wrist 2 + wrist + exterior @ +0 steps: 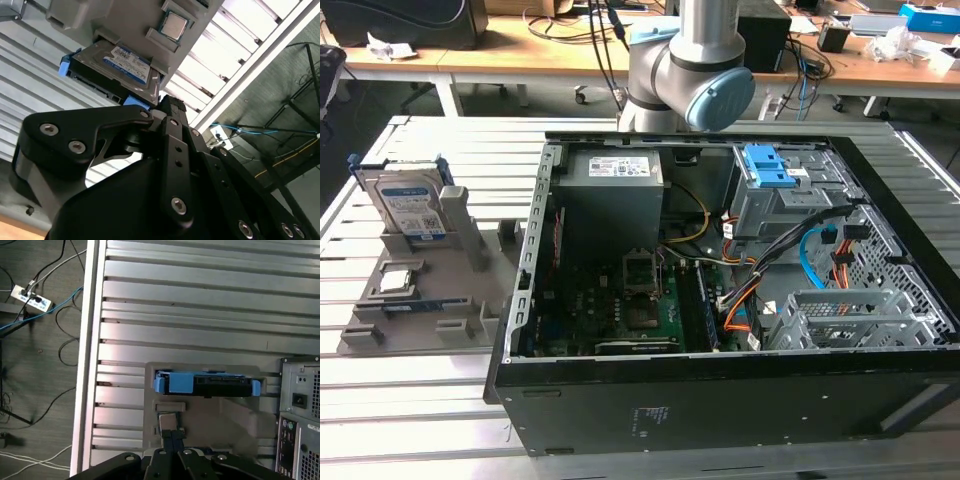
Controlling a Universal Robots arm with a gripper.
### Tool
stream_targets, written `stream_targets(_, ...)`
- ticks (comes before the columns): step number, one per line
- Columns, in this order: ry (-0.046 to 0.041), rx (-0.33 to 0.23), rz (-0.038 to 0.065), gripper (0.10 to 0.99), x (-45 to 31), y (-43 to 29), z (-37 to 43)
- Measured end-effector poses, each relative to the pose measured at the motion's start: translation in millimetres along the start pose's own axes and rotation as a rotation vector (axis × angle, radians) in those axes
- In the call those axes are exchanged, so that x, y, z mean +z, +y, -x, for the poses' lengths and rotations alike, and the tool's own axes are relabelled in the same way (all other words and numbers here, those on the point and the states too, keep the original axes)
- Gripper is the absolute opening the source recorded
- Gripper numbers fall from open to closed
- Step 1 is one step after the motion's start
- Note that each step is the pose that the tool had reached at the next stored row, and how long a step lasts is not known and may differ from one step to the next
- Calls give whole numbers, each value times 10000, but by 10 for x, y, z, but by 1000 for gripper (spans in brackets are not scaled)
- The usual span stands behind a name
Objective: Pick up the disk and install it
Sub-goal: 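Pick up the disk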
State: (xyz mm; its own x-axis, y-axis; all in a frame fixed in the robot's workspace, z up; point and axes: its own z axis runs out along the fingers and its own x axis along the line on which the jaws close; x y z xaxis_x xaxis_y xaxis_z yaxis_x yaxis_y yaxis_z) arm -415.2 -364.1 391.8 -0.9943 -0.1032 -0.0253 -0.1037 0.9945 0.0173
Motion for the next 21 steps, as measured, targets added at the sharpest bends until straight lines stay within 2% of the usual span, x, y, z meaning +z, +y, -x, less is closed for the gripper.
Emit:
stream_targets(8, 37, -2129, 54, 106, 0, 0, 0)
stream_targets(10, 42, -2483, 63, 106, 0, 0, 0)
stream_targets(13, 66, -3856, 98, 106, 0, 0, 0)
stream_targets(15, 78, -4429, 107, 106, 1, 0, 0)
stream_targets(17, 125, -4743, -5, 106, 0, -1, 1)
stream_targets(19, 218, -5177, -245, 106, 0, 0, 0)
stream_targets(21, 228, -5548, -269, 106, 1, 0, 0)
